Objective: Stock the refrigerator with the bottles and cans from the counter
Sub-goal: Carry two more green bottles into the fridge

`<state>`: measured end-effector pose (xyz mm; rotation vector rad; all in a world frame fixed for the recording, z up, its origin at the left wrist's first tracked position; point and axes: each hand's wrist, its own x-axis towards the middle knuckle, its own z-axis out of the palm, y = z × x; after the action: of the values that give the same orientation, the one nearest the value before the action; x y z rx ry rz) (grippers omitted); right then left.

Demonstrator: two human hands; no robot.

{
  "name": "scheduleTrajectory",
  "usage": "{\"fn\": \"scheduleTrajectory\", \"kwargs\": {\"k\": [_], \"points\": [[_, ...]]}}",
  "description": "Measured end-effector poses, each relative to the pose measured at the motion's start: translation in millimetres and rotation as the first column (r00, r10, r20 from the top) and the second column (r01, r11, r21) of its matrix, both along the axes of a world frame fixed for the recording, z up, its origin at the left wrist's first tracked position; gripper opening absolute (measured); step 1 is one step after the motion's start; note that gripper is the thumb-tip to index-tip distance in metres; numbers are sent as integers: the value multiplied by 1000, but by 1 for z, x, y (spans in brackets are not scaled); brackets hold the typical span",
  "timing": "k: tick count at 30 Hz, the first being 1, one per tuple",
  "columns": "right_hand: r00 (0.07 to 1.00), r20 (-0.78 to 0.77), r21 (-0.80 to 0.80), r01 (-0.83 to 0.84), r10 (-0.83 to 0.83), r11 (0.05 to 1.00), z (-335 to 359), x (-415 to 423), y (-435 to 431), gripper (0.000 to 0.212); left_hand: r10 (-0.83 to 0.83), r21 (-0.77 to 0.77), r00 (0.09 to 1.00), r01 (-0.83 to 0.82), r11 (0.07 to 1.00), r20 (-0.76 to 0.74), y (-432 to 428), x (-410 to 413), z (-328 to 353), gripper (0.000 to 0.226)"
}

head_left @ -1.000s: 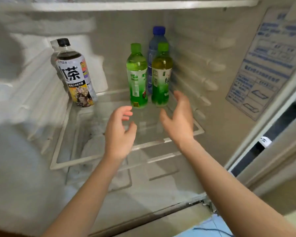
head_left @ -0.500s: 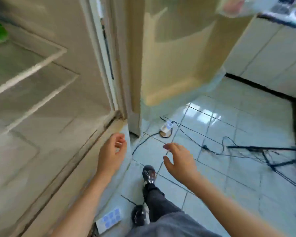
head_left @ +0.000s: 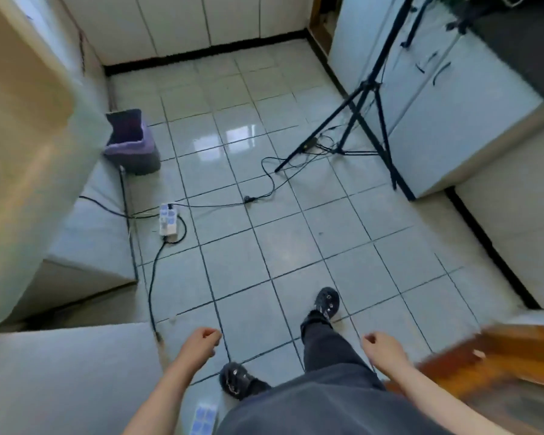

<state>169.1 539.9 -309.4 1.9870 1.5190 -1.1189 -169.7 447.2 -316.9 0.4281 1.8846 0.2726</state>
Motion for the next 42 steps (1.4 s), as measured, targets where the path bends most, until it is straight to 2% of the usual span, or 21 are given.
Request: {"fn": "scheduleTrajectory", "kwargs": {"k": [3, 7, 10, 12, 13, 16, 19, 23, 25, 28, 30, 32, 35, 38, 42], "points": [[998, 26, -101, 68, -66, 993, -8, 51, 14, 31, -52, -63, 999, 51, 997, -1, 51, 35, -11, 12], [983, 46, -169, 186, -180, 968, -6, 114, 65, 12, -249, -89, 968, 246, 965, -33, 131, 84, -16, 22], [970, 35, -123, 245, -242, 962, -4, 162, 112, 20, -434, -131, 897, 422, 897, -84, 195, 121, -29, 21], [957, 8, -78, 291, -291, 953, -3, 191, 143, 24, -484, -134, 869, 470, 873, -106, 239, 150, -32, 16], [946, -9, -57, 324, -325, 944, -3, 204, 157, 24, -508, -124, 853, 494, 860, -121, 259, 166, -29, 21], [893, -51, -14, 446, -447, 895, 1, 233, 189, 19, -659, -101, 745, 651, 752, -106, 314, 217, -17, 14], [812, -91, -10, 579, -577, 816, -1, 255, 207, 16, -760, -92, 647, 755, 650, -58, 363, 261, -13, 8], [700, -92, -44, 708, -709, 705, -17, 282, 213, 21, -801, -123, 598, 794, 596, -19, 436, 307, -28, 14], [638, -99, -76, 760, -763, 646, -22, 301, 216, 21, -838, -138, 544, 829, 542, -26, 478, 336, -35, 14], [535, -53, -102, 837, -843, 537, -16, 336, 224, 18, -927, -132, 371, 917, 376, -60, 550, 390, -44, 29], [442, -20, -101, 891, -897, 442, -6, 363, 235, 21, -971, -140, 225, 962, 234, -77, 603, 436, -44, 28], [339, -12, -50, 939, -941, 339, 9, 388, 251, 23, -988, -120, 127, 983, 137, -86, 649, 485, -40, 24], [198, -47, 39, 980, -979, 196, 23, 424, 279, 26, -991, -53, 90, 994, 96, -96, 711, 568, -31, 24], [66, -65, 90, 994, -996, 60, 29, 450, 301, 24, -992, -3, 9, 1000, 9, -124, 753, 645, -16, 28], [-31, -101, 112, 993, -994, -42, 22, 483, 324, 23, -994, 92, -24, 995, -34, -110, 769, 729, 3, 16]]}}
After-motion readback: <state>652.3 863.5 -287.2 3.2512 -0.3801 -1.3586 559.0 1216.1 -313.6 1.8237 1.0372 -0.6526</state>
